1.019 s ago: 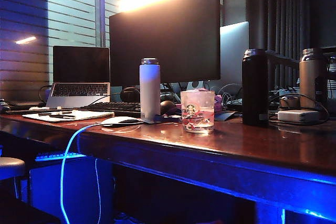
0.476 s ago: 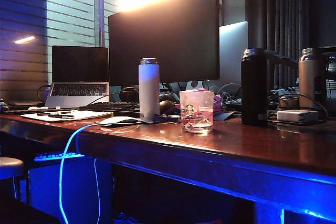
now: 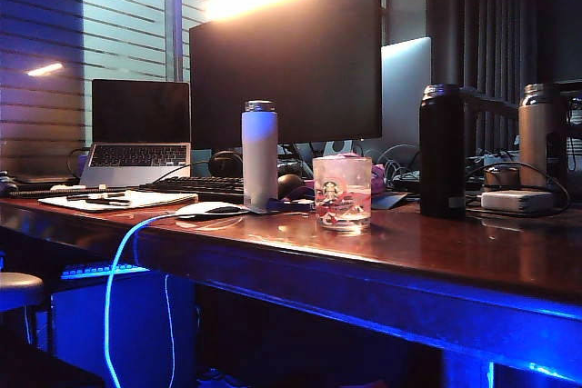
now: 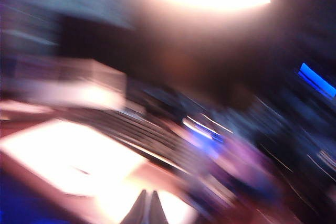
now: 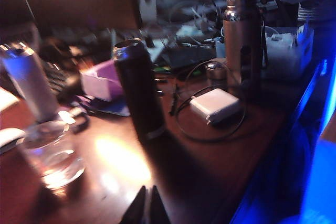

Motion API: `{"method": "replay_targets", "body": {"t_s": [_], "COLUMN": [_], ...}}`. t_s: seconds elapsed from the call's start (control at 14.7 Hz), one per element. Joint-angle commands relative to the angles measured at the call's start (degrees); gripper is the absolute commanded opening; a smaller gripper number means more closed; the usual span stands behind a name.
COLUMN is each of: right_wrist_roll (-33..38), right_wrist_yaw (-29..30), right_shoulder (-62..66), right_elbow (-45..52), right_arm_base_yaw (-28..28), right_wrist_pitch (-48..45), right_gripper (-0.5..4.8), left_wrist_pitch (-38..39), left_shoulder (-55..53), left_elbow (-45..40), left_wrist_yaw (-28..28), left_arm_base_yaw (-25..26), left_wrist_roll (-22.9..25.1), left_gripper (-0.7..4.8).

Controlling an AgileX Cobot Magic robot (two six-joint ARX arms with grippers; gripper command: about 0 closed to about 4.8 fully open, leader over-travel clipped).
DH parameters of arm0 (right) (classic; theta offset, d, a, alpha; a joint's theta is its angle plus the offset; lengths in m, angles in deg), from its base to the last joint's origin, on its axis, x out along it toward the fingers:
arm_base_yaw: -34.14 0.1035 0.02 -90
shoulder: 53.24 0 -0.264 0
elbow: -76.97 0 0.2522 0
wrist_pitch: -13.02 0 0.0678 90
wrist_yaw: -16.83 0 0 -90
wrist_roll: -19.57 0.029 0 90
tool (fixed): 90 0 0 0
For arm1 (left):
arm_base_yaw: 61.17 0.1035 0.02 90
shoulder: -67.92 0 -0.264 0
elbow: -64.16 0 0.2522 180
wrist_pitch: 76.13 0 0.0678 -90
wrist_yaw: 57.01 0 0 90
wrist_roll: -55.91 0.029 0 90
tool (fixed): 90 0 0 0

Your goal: Pick up the black thermos, pour a little water from inside into the glass cup, then place the black thermos back on the table.

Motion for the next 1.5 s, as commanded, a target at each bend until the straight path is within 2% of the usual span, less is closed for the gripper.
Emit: {"method": "replay_targets", "body": {"t_s": [0.07,0.2,0.27,0.41,0.48,0.54,0.75,0.95,1.16,1.5], "right_wrist_roll": [-6.2,-6.2,-6.2,-6.2,-6.2,-6.1,-6.2,-6.1,-5.7,-6.0], "right_wrist_yaw": [-0.2,-0.2,-0.2,0.2,0.2,0.3,2.6,3.4,3.5,3.4], "right_shoulder": [12.2,19.8,22.9,28.1,30.6,32.4,36.1,39.9,42.5,48.5], "right_elbow": [-8.2,-10.9,-11.2,-11.2,-11.2,-11.2,-11.2,-11.2,-11.2,-11.2], "right_arm_base_yaw": [0.1,0.1,0.1,0.5,0.8,0.8,1.8,2.8,2.8,2.8], "right_wrist_pitch": [-2.2,-2.9,-3.6,-6.6,-9.0,-10.8,-17.9,-24.5,-27.1,-32.5], "right_gripper": [-0.01,-0.01,-0.01,-0.01,-0.01,-0.01,-0.01,-0.01,-0.01,-0.01], "left_wrist_pitch": [12.4,22.0,25.8,32.0,32.7,32.9,35.1,43.1,43.0,43.1], "left_shoulder": [-14.5,-21.3,-23.4,-26.2,-27.5,-29.0,-35.5,-41.3,-41.3,-41.3], "left_elbow": [12.3,18.2,19.8,21.8,22.6,23.6,30.7,39.5,39.5,39.5], "left_wrist_yaw": [18.0,20.7,19.3,11.2,8.1,7.6,7.8,7.6,4.6,7.3], "left_arm_base_yaw": [0.0,-1.1,-3.5,-8.2,-11.6,-12.9,-13.0,-13.5,-13.8,-13.8], "left_wrist_roll": [6.2,13.9,17.4,25.6,26.6,26.6,26.8,30.6,30.9,30.4], "left_gripper": [-0.04,-0.03,-0.04,-0.04,-0.04,-0.04,-0.04,-0.04,-0.03,-0.04]}}
